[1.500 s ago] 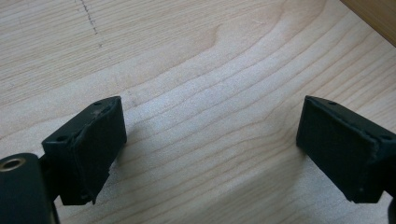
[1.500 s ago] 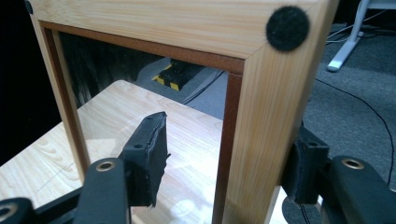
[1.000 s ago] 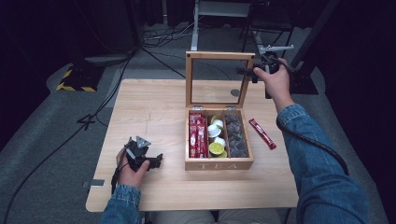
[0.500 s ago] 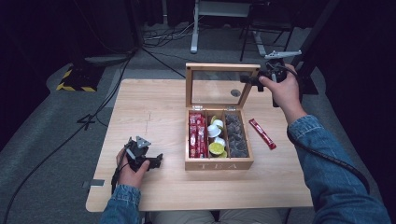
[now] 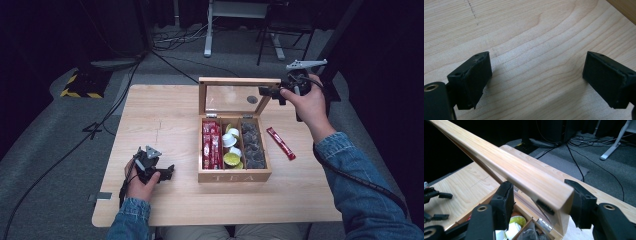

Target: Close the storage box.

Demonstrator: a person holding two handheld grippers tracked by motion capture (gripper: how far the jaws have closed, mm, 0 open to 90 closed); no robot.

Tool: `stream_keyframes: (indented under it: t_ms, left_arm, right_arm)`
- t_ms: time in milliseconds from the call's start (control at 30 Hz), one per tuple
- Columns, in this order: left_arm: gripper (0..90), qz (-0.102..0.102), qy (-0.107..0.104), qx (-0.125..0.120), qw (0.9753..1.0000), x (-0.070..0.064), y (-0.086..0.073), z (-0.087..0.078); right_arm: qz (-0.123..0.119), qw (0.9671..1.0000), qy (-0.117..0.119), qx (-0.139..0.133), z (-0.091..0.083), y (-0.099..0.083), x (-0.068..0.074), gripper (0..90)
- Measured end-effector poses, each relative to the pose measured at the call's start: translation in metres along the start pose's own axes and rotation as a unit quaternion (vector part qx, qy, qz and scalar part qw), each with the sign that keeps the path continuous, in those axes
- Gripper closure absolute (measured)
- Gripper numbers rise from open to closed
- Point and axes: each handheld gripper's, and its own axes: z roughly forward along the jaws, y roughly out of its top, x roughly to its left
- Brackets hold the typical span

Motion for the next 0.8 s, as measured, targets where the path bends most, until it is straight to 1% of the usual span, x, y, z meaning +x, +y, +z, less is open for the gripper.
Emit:
stream_keyframes:
  t_ms: [133, 167, 333, 533, 567, 600, 800]
  left_arm:
    - [8.9, 0.000, 0.000, 0.000, 1.0000, 0.000, 0.000, 0.000]
    - [8.9, 0.000, 0.000, 0.000, 1.0000, 0.000, 0.000, 0.000]
    - [8.9, 0.000, 0.000, 0.000, 1.0000, 0.000, 0.000, 0.000]
    - [8.9, 0.001, 0.000, 0.000, 1.0000, 0.000, 0.000, 0.000]
    - [8.9, 0.000, 0.000, 0.000, 1.0000, 0.000, 0.000, 0.000]
    - [8.9, 0.000, 0.000, 0.000, 1.0000, 0.000, 0.000, 0.000]
    - [8.9, 0.000, 0.000, 0.000, 1.0000, 0.000, 0.000, 0.000]
  right_arm:
    - [-0.006, 1.0000, 0.001, 0.004, -0.004, -0.004, 0.005, 42.9]
    - [-0.010, 0.9999, 0.006, 0.007, -0.006, -0.007, 0.008, 42.7]
    - [-0.018, 0.9996, 0.014, 0.015, -0.012, -0.015, 0.017, 42.7]
    - [-0.034, 0.9990, 0.012, 0.026, -0.016, -0.026, 0.027, 42.6]
    - [-0.034, 0.9990, 0.012, 0.026, -0.016, -0.026, 0.027, 42.6]
    - [-0.042, 0.9985, 0.011, 0.032, -0.017, -0.030, 0.030, 42.6]
    - [-0.052, 0.9979, 0.010, 0.037, -0.019, -0.038, 0.037, 42.5]
